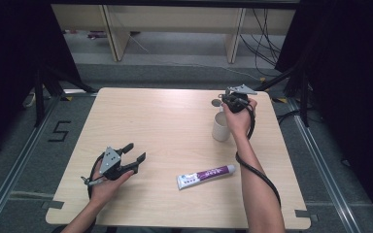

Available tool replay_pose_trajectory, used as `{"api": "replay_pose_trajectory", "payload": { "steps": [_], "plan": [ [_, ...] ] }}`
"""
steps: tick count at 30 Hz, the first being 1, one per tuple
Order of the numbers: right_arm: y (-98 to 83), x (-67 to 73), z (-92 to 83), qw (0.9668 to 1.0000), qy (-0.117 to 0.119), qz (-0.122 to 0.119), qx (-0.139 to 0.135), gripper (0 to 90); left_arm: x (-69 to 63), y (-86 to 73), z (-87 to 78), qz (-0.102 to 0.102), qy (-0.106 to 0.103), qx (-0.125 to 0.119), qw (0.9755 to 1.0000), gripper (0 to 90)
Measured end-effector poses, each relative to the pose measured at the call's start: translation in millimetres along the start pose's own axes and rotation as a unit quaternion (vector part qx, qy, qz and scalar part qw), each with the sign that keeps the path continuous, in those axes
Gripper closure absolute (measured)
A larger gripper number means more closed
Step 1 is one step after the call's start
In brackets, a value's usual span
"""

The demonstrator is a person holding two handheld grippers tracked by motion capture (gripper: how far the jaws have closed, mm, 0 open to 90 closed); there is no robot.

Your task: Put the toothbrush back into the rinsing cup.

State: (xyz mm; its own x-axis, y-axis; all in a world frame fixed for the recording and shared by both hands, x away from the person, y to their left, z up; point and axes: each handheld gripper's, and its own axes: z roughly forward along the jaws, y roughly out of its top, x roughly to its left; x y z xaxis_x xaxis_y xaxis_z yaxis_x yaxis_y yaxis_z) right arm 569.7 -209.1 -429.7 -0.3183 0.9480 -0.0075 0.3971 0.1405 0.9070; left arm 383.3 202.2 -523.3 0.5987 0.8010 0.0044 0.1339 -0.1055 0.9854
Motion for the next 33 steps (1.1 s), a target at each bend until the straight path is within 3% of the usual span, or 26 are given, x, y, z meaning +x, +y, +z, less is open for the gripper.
{"api": "replay_pose_trajectory", "payload": {
  "steps": [9,15,21,22,23,24,33],
  "plan": [
    [0.3,-0.1,-1.2,1.0000,0.001,0.006,0.006,78.4,0.0,0.0,0.0,0.000,0.000,0.000,1.0000,36.7],
    [-1.0,2.0,-3.2,0.9997,0.005,0.019,0.015,63.6,-0.2,0.0,0.1,0.001,0.000,0.000,1.0000,36.7],
    [-2.5,2.3,-9.0,0.9997,-0.002,0.007,0.025,56.0,-0.5,0.1,0.3,0.001,0.000,0.000,1.0000,36.7],
    [-2.6,2.3,-11.8,0.9995,0.008,0.008,0.029,53.1,-0.7,0.1,0.5,0.002,-0.001,0.000,1.0000,36.8],
    [-2.9,3.9,-13.2,0.9995,0.003,0.015,0.028,52.1,-1.0,0.1,0.5,0.002,-0.001,0.000,1.0000,36.7],
    [-2.2,1.2,-15.0,0.9995,0.007,0.001,0.030,51.4,-1.1,0.1,0.6,0.002,-0.001,0.000,1.0000,36.8],
    [-1.4,2.8,-33.5,0.9991,0.022,-0.005,0.036,47.8,-1.1,0.2,0.7,0.002,0.000,0.001,1.0000,36.6]
  ]
}}
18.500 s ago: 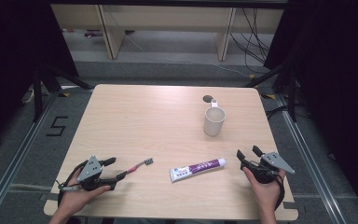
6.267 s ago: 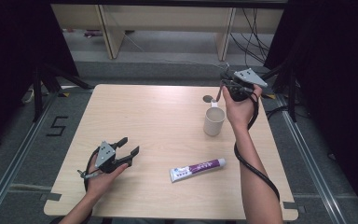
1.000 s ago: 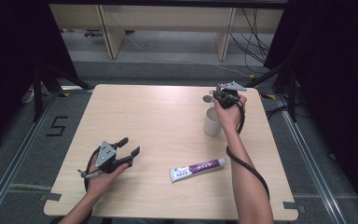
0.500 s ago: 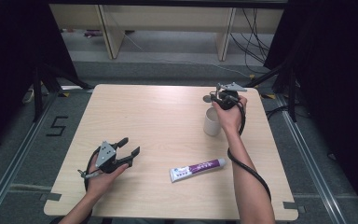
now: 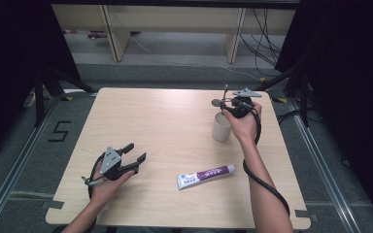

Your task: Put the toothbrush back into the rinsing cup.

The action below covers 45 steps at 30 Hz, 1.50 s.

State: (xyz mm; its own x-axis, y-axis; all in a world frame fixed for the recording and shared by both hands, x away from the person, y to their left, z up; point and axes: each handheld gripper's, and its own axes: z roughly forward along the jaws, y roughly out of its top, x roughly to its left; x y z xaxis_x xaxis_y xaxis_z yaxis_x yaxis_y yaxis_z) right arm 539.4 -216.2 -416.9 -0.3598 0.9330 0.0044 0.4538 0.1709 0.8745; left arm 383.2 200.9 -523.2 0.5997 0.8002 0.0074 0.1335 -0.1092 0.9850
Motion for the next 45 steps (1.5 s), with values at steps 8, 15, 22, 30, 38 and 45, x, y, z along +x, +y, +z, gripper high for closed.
{"api": "replay_pose_trajectory", "payload": {
  "steps": [8,15,22,30,38,45],
  "plan": [
    [-4.9,1.5,-19.4,0.9999,0.005,-0.002,0.012,47.3,-0.4,0.1,0.3,0.000,0.000,0.001,1.0000,36.3],
    [-11.4,3.9,-39.0,0.9993,0.012,0.000,0.035,46.3,-0.6,0.2,0.4,0.000,0.000,0.003,1.0000,36.1],
    [-22.6,4.3,-53.0,0.9977,0.033,-0.026,0.053,46.3,-1.5,0.1,1.8,-0.002,-0.010,0.004,0.9999,35.5],
    [-36.4,7.8,-69.6,0.9947,0.058,-0.033,0.078,46.3,-2.8,9.9,0.5,-0.006,-0.019,0.007,0.9998,35.2],
    [-57.0,6.6,-77.3,0.9910,0.071,-0.038,0.107,46.5,-6.5,17.1,3.1,-0.018,-0.040,0.014,0.9990,34.8],
    [-66.8,9.2,-84.5,0.9891,0.072,-0.039,0.123,46.5,-12.6,22.1,2.8,-0.016,-0.054,0.024,0.9981,34.6]
  ]
}}
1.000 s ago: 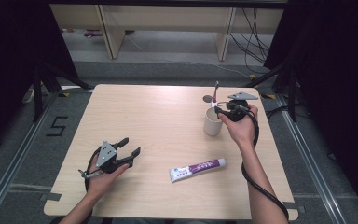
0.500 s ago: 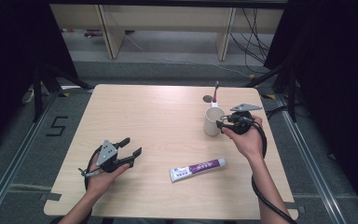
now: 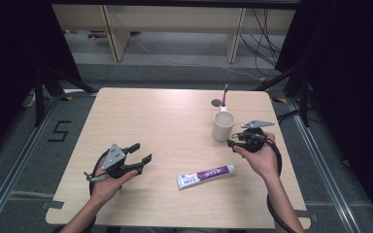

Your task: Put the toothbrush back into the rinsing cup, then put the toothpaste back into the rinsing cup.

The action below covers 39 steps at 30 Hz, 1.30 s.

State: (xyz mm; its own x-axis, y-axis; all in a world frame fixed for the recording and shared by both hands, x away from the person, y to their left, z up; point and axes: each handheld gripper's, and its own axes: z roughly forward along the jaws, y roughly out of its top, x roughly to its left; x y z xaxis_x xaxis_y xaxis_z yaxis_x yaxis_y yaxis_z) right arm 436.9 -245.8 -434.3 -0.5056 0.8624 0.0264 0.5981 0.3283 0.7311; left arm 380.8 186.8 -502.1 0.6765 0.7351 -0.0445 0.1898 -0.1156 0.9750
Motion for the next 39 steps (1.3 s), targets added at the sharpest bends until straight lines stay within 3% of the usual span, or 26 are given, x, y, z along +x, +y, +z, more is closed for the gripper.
{"api": "replay_pose_trajectory", "payload": {
  "steps": [2,6,8,9,15,16,21,22,23,24,25,28,30,31,33,34,36,39],
  "plan": [
    [-2.8,2.8,-0.4,0.9999,0.005,0.011,0.005,46.4,-1.1,1.3,0.1,-0.001,-0.002,0.000,1.0000,34.6],
    [-5.1,3.9,-2.2,0.9997,0.014,0.006,0.020,46.4,-3.4,5.1,0.0,-0.001,-0.010,0.001,1.0000,34.7],
    [-6.2,3.4,-0.8,0.9998,0.013,-0.003,0.016,46.4,-4.1,5.9,0.2,-0.003,-0.012,0.003,0.9999,34.9],
    [-7.2,3.0,-2.8,0.9993,0.023,-0.004,0.031,46.4,-5.8,7.8,1.1,-0.007,-0.015,0.009,0.9998,35.1],
    [-8.4,-0.6,-1.8,0.9975,0.041,-0.026,0.051,46.2,-11.3,13.5,6.3,-0.010,-0.031,0.017,0.9993,35.5],
    [-8.9,-0.1,-1.7,0.9974,0.047,-0.018,0.052,46.0,-14.2,16.5,7.8,-0.008,-0.033,0.027,0.9990,35.6],
    [-10.3,-4.1,-4.5,0.9950,0.053,-0.036,0.077,46.0,-18.8,21.9,11.4,-0.003,-0.050,0.044,0.9978,35.5],
    [-11.5,-2.1,-3.9,0.9952,0.058,-0.024,0.076,46.0,-19.7,23.1,11.4,-0.003,-0.051,0.050,0.9974,35.5],
    [-11.2,-1.5,-6.6,0.9937,0.060,-0.021,0.093,46.0,-20.3,23.7,11.8,-0.004,-0.054,0.054,0.9971,35.4],
    [-11.7,-3.3,-6.1,0.9931,0.060,-0.038,0.093,45.9,-21.0,24.6,12.0,-0.004,-0.059,0.060,0.9964,35.4],
    [-12.8,-2.0,-5.1,0.9922,0.066,-0.040,0.098,45.7,-21.5,25.4,11.9,-0.002,-0.062,0.063,0.9960,35.4],
    [-11.4,3.7,-6.8,0.9849,0.075,-0.049,0.148,45.0,-22.9,26.2,12.4,-0.001,-0.071,0.065,0.9953,35.3],
    [-10.6,4.9,-6.4,0.9797,0.094,-0.088,0.153,44.6,-23.2,26.2,12.0,0.000,-0.070,0.070,0.9951,35.3],
    [-9.8,6.0,-5.4,0.9752,0.109,-0.108,0.160,44.6,-23.2,25.9,12.1,0.000,-0.070,0.071,0.9950,35.3],
    [-9.5,8.4,-6.8,0.9737,0.109,-0.107,0.169,44.6,-23.2,25.2,12.1,0.001,-0.071,0.074,0.9947,35.2],
    [-8.4,10.2,-5.0,0.9634,0.125,-0.155,0.179,44.6,-23.4,23.7,13.1,-0.002,-0.074,0.072,0.9947,35.2],
    [-7.6,12.7,-4.1,0.9550,0.133,-0.177,0.198,44.5,-23.6,23.3,12.9,-0.001,-0.071,0.077,0.9945,35.1],
    [-6.2,14.4,-1.4,0.9462,0.142,-0.200,0.211,44.5,-24.3,22.7,12.8,-0.001,-0.073,0.078,0.9942,34.7]
  ]
}}
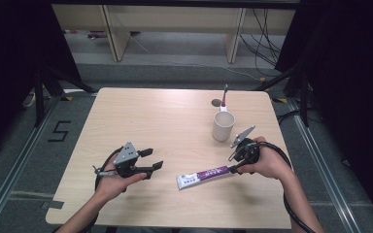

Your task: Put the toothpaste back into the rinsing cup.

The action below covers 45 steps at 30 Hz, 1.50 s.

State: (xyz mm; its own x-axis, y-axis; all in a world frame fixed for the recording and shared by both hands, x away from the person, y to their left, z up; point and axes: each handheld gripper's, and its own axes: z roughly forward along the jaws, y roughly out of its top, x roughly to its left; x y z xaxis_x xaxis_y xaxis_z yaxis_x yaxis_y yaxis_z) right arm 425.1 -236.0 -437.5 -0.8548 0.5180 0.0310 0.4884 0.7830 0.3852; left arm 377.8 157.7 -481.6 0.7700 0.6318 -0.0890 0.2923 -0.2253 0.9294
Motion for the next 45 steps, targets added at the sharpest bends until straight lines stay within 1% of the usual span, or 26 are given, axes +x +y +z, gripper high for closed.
{"api": "replay_pose_trajectory", "payload": {
  "steps": [1,3,4,6,8,10,11,12,13,16,17,18,24,26,27,28,29,31,32,33,35,37,39,42,43,45],
  "plan": [
    [0.6,1.6,0.2,1.0000,0.000,0.005,0.005,44.5,0.0,-0.3,0.0,0.001,0.000,0.001,1.0000,34.6],
    [4.5,1.8,0.8,0.9995,0.002,-0.027,0.015,44.6,0.4,-1.1,0.3,0.003,0.001,0.004,1.0000,34.5],
    [4.5,1.8,0.8,0.9995,0.002,-0.027,0.015,44.6,0.4,-1.1,0.3,0.003,0.001,0.004,1.0000,34.4],
    [10.0,3.8,2.4,0.9984,0.006,-0.051,0.023,44.6,0.5,-2.1,0.4,0.001,0.001,0.003,1.0000,34.4],
    [18.2,7.6,5.8,0.9957,0.022,-0.079,0.043,45.1,-0.1,-2.8,-0.1,-0.001,0.001,0.003,1.0000,34.2],
    [20.5,8.8,7.3,0.9946,0.025,-0.087,0.050,45.1,-0.2,-4.0,-0.6,0.002,0.001,0.005,1.0000,34.1],
    [25.0,10.8,10.1,0.9922,0.021,-0.103,0.068,45.3,0.0,-5.5,-0.7,0.004,0.002,0.008,1.0000,34.0],
    [27.0,11.1,11.2,0.9907,0.018,-0.114,0.071,45.8,0.0,-5.5,-0.7,0.004,0.002,0.008,1.0000,34.0],
    [30.0,13.7,11.2,0.9896,0.009,-0.112,0.090,46.1,1.0,-7.9,-0.7,0.005,0.002,0.010,0.9999,33.9],
    [38.8,19.4,13.5,0.9859,0.007,-0.127,0.109,46.4,2.1,-10.7,-1.5,0.005,0.006,0.011,0.9999,33.7],
    [41.3,18.4,15.2,0.9827,0.012,-0.153,0.103,46.4,2.5,-11.6,-2.1,0.004,0.007,0.012,0.9999,33.6],
    [43.3,20.9,15.6,0.9830,0.011,-0.146,0.111,46.5,2.7,-12.7,-2.7,0.002,0.008,0.011,0.9999,33.5],
    [55.6,23.9,22.9,0.9735,0.014,-0.183,0.137,46.9,7.2,-20.4,-5.3,-0.001,0.011,0.011,0.9999,33.2],
    [57.1,25.4,25.0,0.9731,0.014,-0.185,0.136,47.0,8.4,-22.6,-6.8,-0.003,0.016,0.013,0.9998,33.1],
    [58.7,24.9,27.0,0.9699,0.018,-0.201,0.136,47.0,9.0,-23.4,-6.9,-0.005,0.016,0.011,0.9998,33.1],
    [59.3,24.3,29.1,0.9692,0.021,-0.208,0.130,47.0,9.6,-24.5,-7.8,-0.006,0.018,0.013,0.9997,33.0],
    [60.8,27.6,29.1,0.9696,0.019,-0.200,0.140,47.0,10.4,-25.2,-7.9,-0.007,0.016,0.013,0.9998,33.0],
    [63.5,28.2,31.1,0.9675,0.023,-0.208,0.142,47.1,10.8,-26.8,-8.8,-0.009,0.022,0.017,0.9996,33.0],
    [64.2,29.2,31.2,0.9678,0.020,-0.207,0.143,47.2,10.8,-26.8,-8.8,-0.009,0.022,0.017,0.9996,32.9],
    [66.3,28.2,32.1,0.9647,0.024,-0.218,0.146,47.3,11.2,-28.7,-9.1,-0.011,0.023,0.016,0.9995,32.9],
    [68.5,28.1,34.5,0.9632,0.024,-0.229,0.139,47.4,12.5,-30.5,-9.8,-0.010,0.025,0.018,0.9995,32.8],
    [69.2,29.8,35.1,0.9636,0.024,-0.222,0.147,47.4,12.8,-31.6,-8.9,-0.015,0.022,0.010,0.9996,32.8],
    [71.8,33.1,38.2,0.9613,0.025,-0.226,0.155,47.5,15.0,-33.3,-9.9,-0.012,0.025,0.010,0.9996,32.8],
    [72.9,34.7,40.4,0.9609,0.030,-0.226,0.157,47.6,16.1,-34.2,-9.7,-0.014,0.026,0.007,0.9995,32.7],
    [74.3,35.3,42.1,0.9591,0.030,-0.231,0.161,47.6,16.8,-35.0,-10.4,-0.013,0.032,0.011,0.9993,32.8],
    [75.7,35.6,43.3,0.9583,0.034,-0.234,0.160,47.6,17.1,-35.7,-10.4,-0.014,0.033,0.012,0.9993,32.7]
  ]
}}
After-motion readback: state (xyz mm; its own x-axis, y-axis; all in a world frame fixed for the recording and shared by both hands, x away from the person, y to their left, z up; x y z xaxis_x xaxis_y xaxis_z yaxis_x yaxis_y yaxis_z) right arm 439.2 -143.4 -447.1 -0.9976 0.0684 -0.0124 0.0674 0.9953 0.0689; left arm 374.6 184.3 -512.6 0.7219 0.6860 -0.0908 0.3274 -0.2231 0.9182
